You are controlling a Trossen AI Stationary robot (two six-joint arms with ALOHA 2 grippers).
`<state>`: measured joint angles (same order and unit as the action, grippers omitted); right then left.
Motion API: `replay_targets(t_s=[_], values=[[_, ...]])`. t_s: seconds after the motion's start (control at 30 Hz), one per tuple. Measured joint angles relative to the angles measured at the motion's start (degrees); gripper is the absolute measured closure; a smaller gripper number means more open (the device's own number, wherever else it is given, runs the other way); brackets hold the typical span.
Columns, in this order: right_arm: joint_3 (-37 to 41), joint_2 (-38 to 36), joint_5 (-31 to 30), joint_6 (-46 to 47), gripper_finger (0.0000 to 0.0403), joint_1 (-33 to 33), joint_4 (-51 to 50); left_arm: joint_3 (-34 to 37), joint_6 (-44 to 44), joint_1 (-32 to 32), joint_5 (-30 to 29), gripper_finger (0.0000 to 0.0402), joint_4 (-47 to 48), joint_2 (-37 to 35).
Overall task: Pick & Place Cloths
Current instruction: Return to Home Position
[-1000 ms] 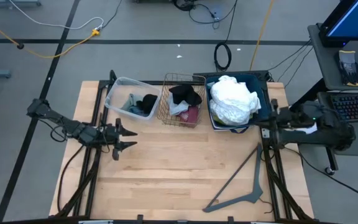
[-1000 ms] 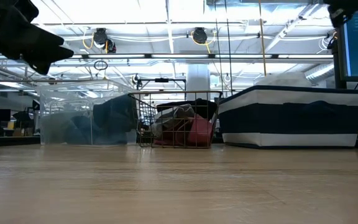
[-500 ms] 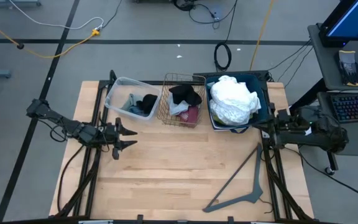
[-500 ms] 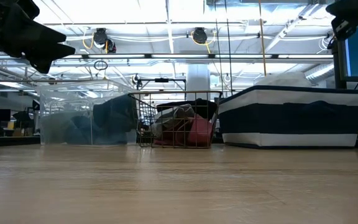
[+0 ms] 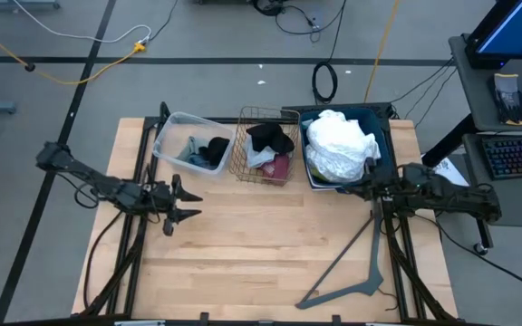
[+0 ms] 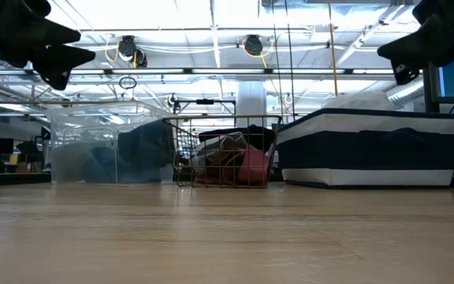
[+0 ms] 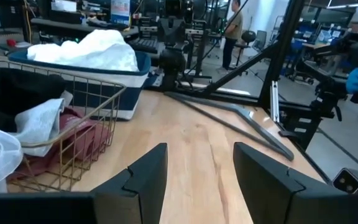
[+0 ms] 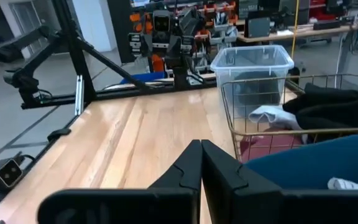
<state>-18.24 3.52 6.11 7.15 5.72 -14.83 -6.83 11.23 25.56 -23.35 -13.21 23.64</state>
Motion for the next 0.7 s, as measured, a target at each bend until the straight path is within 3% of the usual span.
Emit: replay_targets(t_s=[0.37, 0.57, 0.7], values=[[5.63, -0.14, 0.13, 1.64, 0.0403, 0.0, 0.71, 0.02, -4.7, -0.75, -0.5, 0.0218, -12.24, 11.84], [6.27, -0.19, 0.16, -0.14, 0.0403, 0.0, 0.9, 0.02, -7.15, -5.67, -2.06, 0.0218, -11.84, 9.41], [6.27, -0.88, 0.18, -1.51, 0.0403, 0.0, 0.15, 0.02, -7.75, -8.17, 1.09, 0.0218, -6.88, 5.32]])
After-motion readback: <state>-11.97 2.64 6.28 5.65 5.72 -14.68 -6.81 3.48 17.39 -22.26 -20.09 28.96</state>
